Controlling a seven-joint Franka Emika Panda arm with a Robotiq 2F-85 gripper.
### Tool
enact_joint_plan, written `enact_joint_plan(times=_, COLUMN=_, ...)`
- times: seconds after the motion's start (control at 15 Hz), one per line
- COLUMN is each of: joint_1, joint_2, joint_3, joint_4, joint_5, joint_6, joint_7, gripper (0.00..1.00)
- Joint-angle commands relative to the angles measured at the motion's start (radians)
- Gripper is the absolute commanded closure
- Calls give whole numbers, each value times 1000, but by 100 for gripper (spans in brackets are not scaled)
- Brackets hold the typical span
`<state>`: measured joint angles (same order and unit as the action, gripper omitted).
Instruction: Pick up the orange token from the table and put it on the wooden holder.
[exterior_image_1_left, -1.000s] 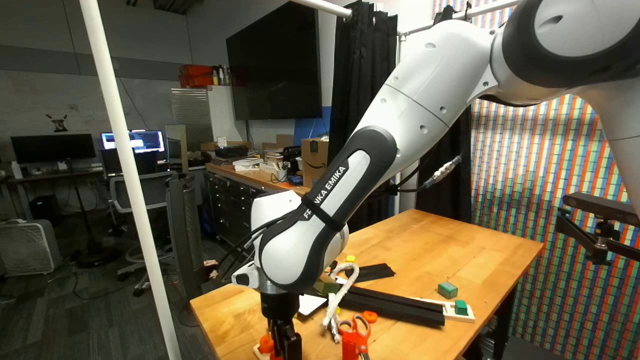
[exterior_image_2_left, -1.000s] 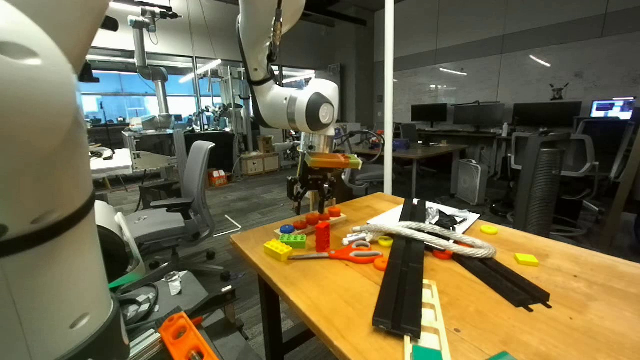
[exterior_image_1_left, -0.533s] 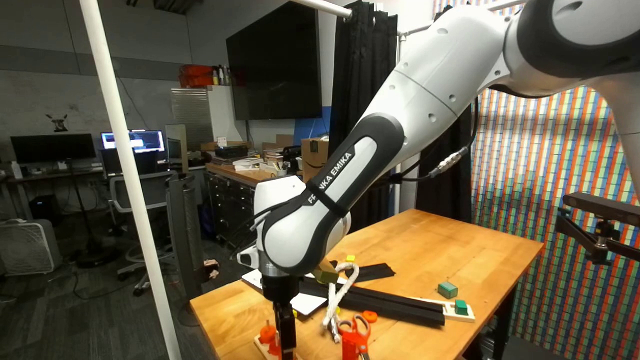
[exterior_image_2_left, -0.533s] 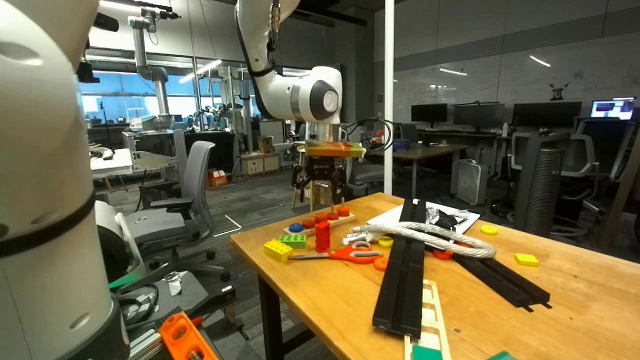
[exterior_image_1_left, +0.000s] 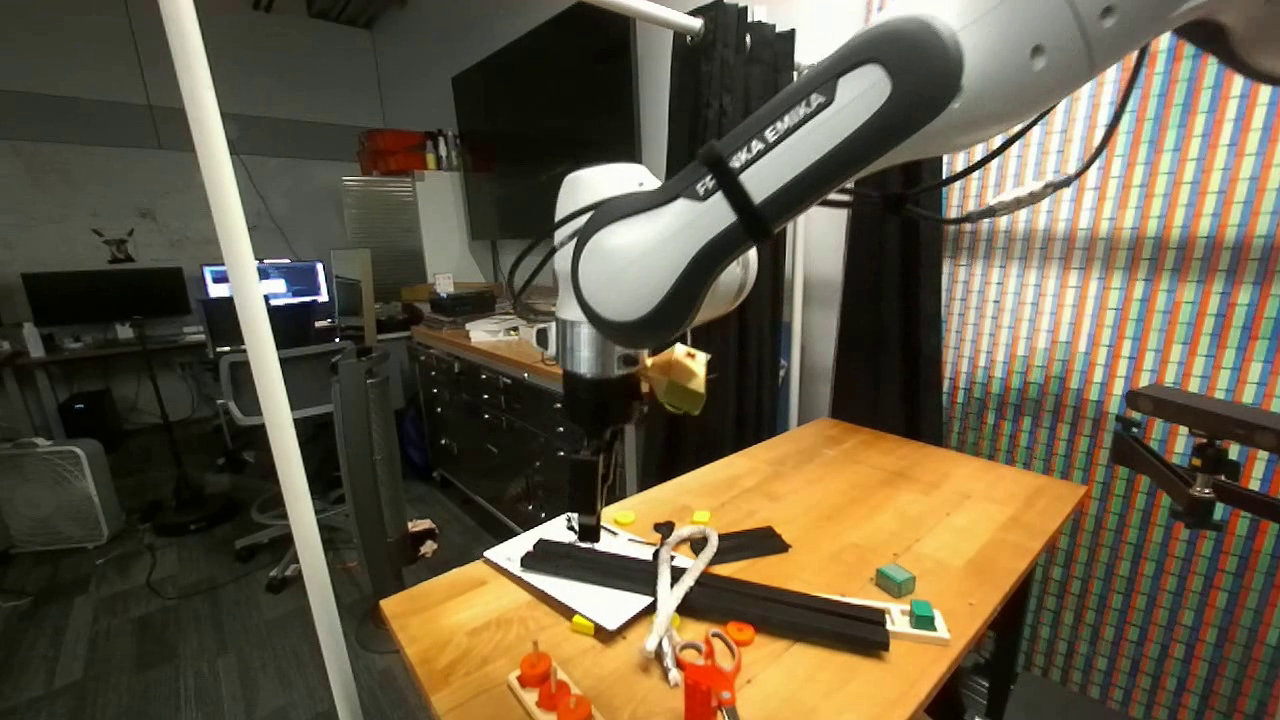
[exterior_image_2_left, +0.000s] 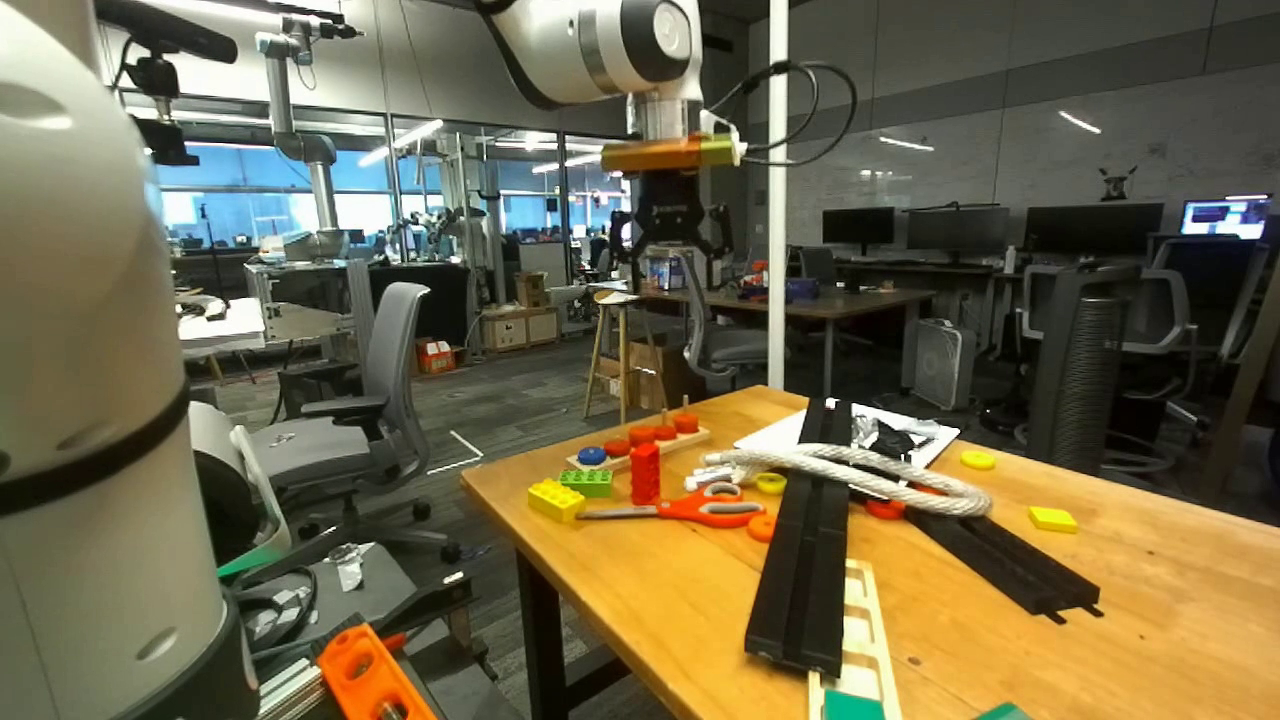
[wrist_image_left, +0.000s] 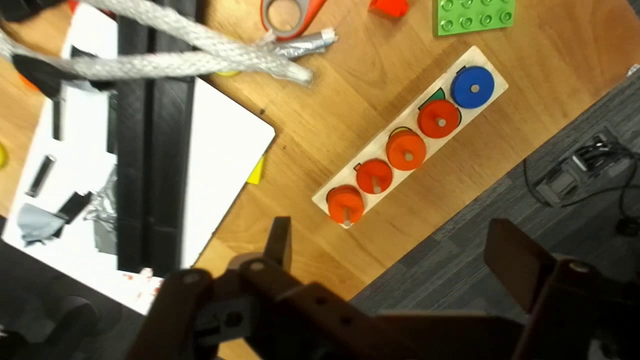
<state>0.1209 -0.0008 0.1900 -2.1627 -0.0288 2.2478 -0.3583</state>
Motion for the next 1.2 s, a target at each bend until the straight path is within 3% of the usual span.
enact_joint_plan(times=0.0, joint_1=0, joint_2=-248, joint_3=-35, joint_4=-123, joint_5=20, joint_6=-92, joint_7=147, gripper=0)
enact_joint_plan(times=0.33, joint_1=-22, joint_2=-544, joint_3=-88, joint_4=-321, joint_5=20, joint_6=-176, joint_7=329, gripper=0)
enact_joint_plan(times=0.6, joint_1=-69, joint_2=-711, joint_3=-110, joint_4=-464, joint_5=16, joint_6=-201, joint_7=468, gripper=0)
enact_joint_plan(times=0.87, joint_1=-129, joint_2=-824, joint_3=-93, joint_4=-524, joint_5=26, joint_6=-260, joint_7=623, gripper=0)
enact_joint_plan(times=1.13, joint_1=-140, joint_2=-916, joint_3=-93, joint_4=-536, joint_5=50, joint_6=-339, joint_7=683, gripper=0)
